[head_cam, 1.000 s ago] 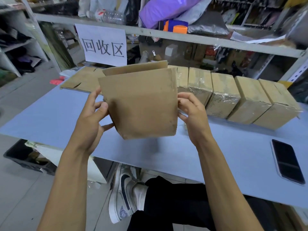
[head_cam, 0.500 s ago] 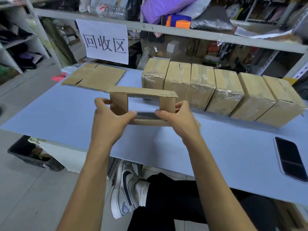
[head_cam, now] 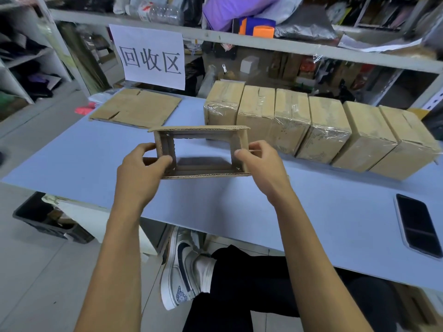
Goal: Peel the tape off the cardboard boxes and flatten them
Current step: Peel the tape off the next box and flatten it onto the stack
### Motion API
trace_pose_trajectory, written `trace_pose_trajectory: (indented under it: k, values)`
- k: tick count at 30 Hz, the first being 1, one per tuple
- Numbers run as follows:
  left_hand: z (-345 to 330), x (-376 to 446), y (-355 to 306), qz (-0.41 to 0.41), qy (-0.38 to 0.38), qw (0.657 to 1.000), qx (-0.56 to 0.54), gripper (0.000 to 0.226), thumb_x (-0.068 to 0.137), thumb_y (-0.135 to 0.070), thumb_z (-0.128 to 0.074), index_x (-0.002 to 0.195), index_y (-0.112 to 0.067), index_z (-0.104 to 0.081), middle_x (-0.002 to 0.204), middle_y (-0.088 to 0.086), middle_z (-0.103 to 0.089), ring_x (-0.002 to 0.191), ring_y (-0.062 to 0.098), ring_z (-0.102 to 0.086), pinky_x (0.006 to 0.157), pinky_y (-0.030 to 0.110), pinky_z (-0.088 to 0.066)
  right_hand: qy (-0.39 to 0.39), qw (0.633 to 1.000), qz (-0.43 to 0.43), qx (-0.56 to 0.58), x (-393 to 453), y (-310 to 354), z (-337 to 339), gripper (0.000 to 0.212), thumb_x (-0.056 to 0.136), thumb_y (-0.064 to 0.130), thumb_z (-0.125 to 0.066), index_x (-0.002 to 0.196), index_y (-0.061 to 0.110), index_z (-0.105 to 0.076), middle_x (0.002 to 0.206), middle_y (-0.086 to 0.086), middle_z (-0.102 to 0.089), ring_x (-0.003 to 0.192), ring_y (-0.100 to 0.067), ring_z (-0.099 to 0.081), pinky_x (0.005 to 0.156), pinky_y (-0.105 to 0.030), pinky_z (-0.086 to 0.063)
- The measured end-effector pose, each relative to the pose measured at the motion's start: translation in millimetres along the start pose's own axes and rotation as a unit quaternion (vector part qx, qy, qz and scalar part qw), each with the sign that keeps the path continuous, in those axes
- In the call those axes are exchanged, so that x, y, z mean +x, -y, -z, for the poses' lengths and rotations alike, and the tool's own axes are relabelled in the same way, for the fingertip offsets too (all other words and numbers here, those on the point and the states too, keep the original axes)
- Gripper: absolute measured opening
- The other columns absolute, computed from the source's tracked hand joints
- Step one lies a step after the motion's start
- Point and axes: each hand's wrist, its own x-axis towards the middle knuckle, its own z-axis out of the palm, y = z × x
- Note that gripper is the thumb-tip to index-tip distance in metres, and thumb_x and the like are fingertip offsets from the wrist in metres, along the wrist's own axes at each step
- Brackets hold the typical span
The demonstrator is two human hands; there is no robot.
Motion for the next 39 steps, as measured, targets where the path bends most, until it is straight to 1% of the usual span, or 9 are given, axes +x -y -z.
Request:
trace_pose_trajectory:
  k: [8, 12, 15, 22, 24, 27, 29, 32, 39]
  values:
    - [13, -2, 17, -0.005, 0.045, 0.997, -0.062, 0.026, 0.098, -0.021, -0.056, 0.124, -0.019, -0.061, 0.1, 0.002, -0.07, 0.095, 0.023, -0.067, 0.09, 0.042, -0.057, 0.026, 0.995, -0.001, 0.101, -1, -16, 2, 0.022, 0.078, 0.045, -0.043, 0.085, 0.039, -0.063, 0.089, 0.014, -0.06, 0.089, -0.014, -0.054, 0.103, -0.056, -0.043]
    - [15, -10, 21, 0.045, 0.07, 0.983, -0.161, 0.037, 0.094, -0.056, -0.056, 0.113, -0.025, -0.061, 0.112, -0.001, -0.068, 0.101, 0.018, -0.067, 0.084, 0.034, -0.053, 0.044, 0.991, -0.009, 0.127, -7, -22, -2, 0.057, 0.078, 0.07, -0.045, 0.109, 0.03, -0.07, 0.117, 0.006, -0.07, 0.116, -0.015, -0.061, 0.11, -0.044, -0.041]
    - [13, -11, 23, 0.064, 0.061, 0.981, -0.172, 0.042, 0.095, -0.059, -0.049, 0.12, -0.027, -0.057, 0.114, -0.003, -0.066, 0.1, 0.014, -0.067, 0.078, 0.031, -0.052, 0.065, 0.989, -0.021, 0.127, -7, -27, -8, 0.046, 0.08, 0.069, -0.047, 0.107, 0.037, -0.068, 0.115, 0.015, -0.068, 0.112, -0.006, -0.061, 0.105, -0.04, -0.044]
    - [7, 4, 68, 0.058, 0.07, 0.985, 0.145, 0.066, 0.089, -0.042, -0.07, 0.148, -0.026, -0.045, 0.149, 0.002, -0.047, 0.133, 0.026, -0.047, 0.104, 0.04, -0.04, 0.149, 0.981, 0.048, -0.114, -11, -57, -48, 0.054, 0.094, 0.056, -0.054, 0.138, 0.024, -0.056, 0.134, 0.013, -0.056, 0.125, -0.008, -0.051, 0.107, -0.034, -0.04]
    - [5, 5, 82, 0.09, 0.1, 0.965, 0.224, 0.074, 0.088, -0.044, -0.07, 0.152, -0.027, -0.039, 0.158, 0.01, -0.032, 0.14, 0.03, -0.036, 0.105, 0.041, -0.037, 0.178, 0.946, 0.1, -0.252, -11, -65, -66, 0.034, 0.098, 0.045, -0.051, 0.115, 0.018, -0.062, 0.119, 0.009, -0.062, 0.119, -0.019, -0.054, 0.104, -0.041, -0.042]
    - [3, 0, 97, 0.119, 0.14, 0.934, 0.307, 0.079, 0.087, -0.048, -0.068, 0.155, -0.032, -0.03, 0.161, 0.014, -0.013, 0.147, 0.034, -0.011, 0.111, 0.048, -0.031, 0.209, 0.879, 0.082, -0.421, -10, -78, -84, 0.042, 0.094, 0.044, -0.052, 0.133, 0.025, -0.052, 0.156, -0.001, -0.037, 0.148, -0.035, -0.024, 0.118, -0.053, -0.024]
    - [2, -5, 101, 0.123, 0.13, 0.933, 0.313, 0.08, 0.087, -0.049, -0.068, 0.154, -0.033, -0.027, 0.158, 0.014, -0.014, 0.145, 0.034, -0.013, 0.108, 0.048, -0.034, 0.161, 0.891, -0.002, -0.425, -11, -81, -80, 0.07, 0.086, 0.058, -0.06, 0.145, 0.031, -0.036, 0.165, -0.009, -0.014, 0.149, -0.042, -0.011, 0.117, -0.056, -0.022]
    - [2, -10, 100, 0.136, 0.119, 0.933, 0.312, 0.08, 0.086, -0.048, -0.07, 0.152, -0.03, -0.028, 0.143, 0.012, -0.028, 0.121, 0.036, -0.047, 0.096, 0.042, -0.043, 0.095, 0.899, -0.102, -0.416, -10, -77, -75, 0.105, 0.067, 0.077, -0.069, 0.147, 0.02, -0.031, 0.154, -0.019, -0.027, 0.14, -0.044, -0.024, 0.11, -0.055, -0.03]
    - [49, 20, 110, 0.09, 0.129, 0.962, 0.221, 0.102, 0.073, -0.033, -0.085, 0.156, -0.035, -0.025, 0.153, 0.007, -0.023, 0.131, 0.03, -0.043, 0.109, 0.041, -0.041, 0.125, 0.974, -0.022, -0.188, 14, -52, -86, 0.088, 0.079, 0.04, -0.082, 0.151, 0.02, -0.035, 0.15, -0.006, -0.038, 0.136, -0.025, -0.04, 0.093, -0.03, -0.035]
